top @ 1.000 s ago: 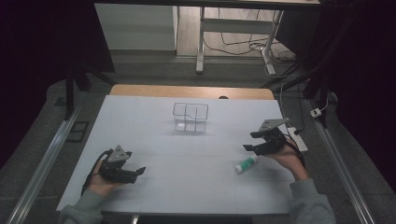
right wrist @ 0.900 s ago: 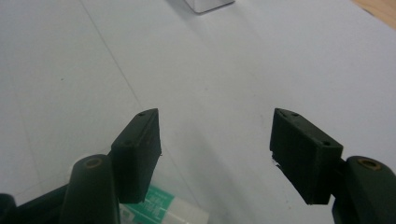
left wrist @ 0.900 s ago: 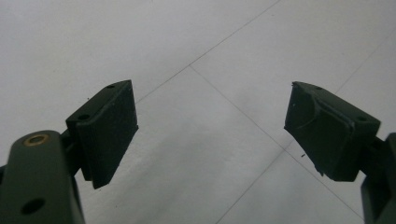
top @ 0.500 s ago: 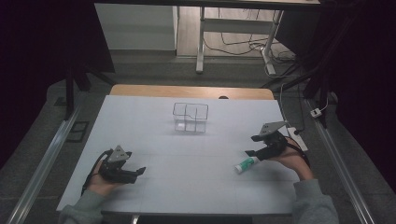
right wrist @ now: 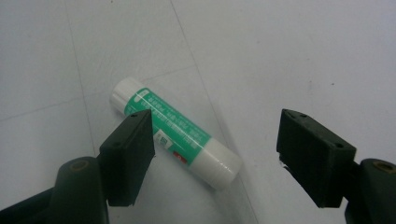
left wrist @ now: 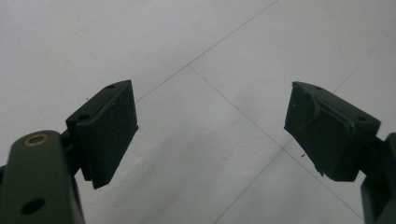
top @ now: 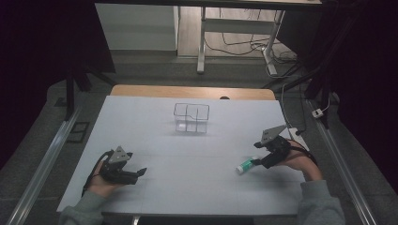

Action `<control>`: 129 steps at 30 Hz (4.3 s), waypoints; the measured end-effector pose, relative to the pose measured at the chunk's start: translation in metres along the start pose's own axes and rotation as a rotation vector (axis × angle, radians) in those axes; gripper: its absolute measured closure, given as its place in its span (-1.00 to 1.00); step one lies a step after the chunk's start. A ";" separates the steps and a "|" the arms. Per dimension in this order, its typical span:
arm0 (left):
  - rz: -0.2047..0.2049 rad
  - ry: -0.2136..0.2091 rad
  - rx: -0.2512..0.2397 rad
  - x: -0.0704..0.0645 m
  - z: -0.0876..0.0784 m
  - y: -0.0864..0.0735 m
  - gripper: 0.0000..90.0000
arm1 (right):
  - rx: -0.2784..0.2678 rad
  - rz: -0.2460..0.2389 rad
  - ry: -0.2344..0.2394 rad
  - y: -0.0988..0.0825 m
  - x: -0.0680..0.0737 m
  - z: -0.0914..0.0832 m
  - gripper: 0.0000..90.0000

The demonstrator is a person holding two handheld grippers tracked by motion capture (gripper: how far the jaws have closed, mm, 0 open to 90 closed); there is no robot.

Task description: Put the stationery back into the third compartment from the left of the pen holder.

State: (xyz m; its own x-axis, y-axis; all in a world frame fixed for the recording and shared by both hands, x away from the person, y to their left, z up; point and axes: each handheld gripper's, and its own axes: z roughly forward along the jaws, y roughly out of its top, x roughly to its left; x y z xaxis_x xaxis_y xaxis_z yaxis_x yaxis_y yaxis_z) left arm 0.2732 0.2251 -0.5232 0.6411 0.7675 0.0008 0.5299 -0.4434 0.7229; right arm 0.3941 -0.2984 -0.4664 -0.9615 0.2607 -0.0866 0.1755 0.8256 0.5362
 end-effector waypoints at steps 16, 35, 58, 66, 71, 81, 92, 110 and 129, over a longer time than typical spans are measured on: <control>0.003 -0.004 -0.001 0.000 0.000 0.000 -0.62 | 0.049 -0.101 0.018 0.000 0.005 0.004 -0.34; 0.004 -0.005 0.005 0.000 0.000 0.000 -0.62 | 0.145 -0.210 0.068 0.006 0.008 0.024 -0.13; 0.004 -0.002 0.002 0.000 -0.001 0.000 -0.62 | 0.088 -0.197 0.072 0.013 0.009 0.029 0.45; 0.006 0.000 -0.002 0.000 -0.001 0.000 -0.62 | 0.015 -0.058 0.028 0.021 0.010 0.026 0.45; 0.011 0.002 -0.008 -0.002 -0.001 0.001 -0.62 | -0.020 0.046 0.016 0.028 0.014 0.027 0.45; 0.022 0.007 -0.019 -0.003 -0.001 0.002 -0.61 | -0.087 0.251 -0.030 0.031 0.022 0.030 0.45; 0.060 0.013 -0.026 -0.010 0.001 0.008 -0.59 | -0.129 0.337 -0.013 0.036 0.025 0.035 0.45; 0.149 -0.004 -0.038 -0.027 0.009 0.025 -0.54 | -0.166 0.339 0.041 0.055 0.037 0.044 0.45; 0.212 -0.023 -0.043 -0.042 0.024 0.042 -0.52 | -0.194 0.343 0.121 0.073 0.044 0.056 0.45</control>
State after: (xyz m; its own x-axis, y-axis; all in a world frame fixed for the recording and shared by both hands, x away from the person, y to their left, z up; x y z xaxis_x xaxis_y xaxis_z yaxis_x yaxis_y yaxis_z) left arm 0.2820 0.1630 -0.5098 0.7487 0.6479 0.1402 0.3582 -0.5734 0.7369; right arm 0.3765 -0.1988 -0.4784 -0.8740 0.4343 0.2179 0.4583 0.5882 0.6663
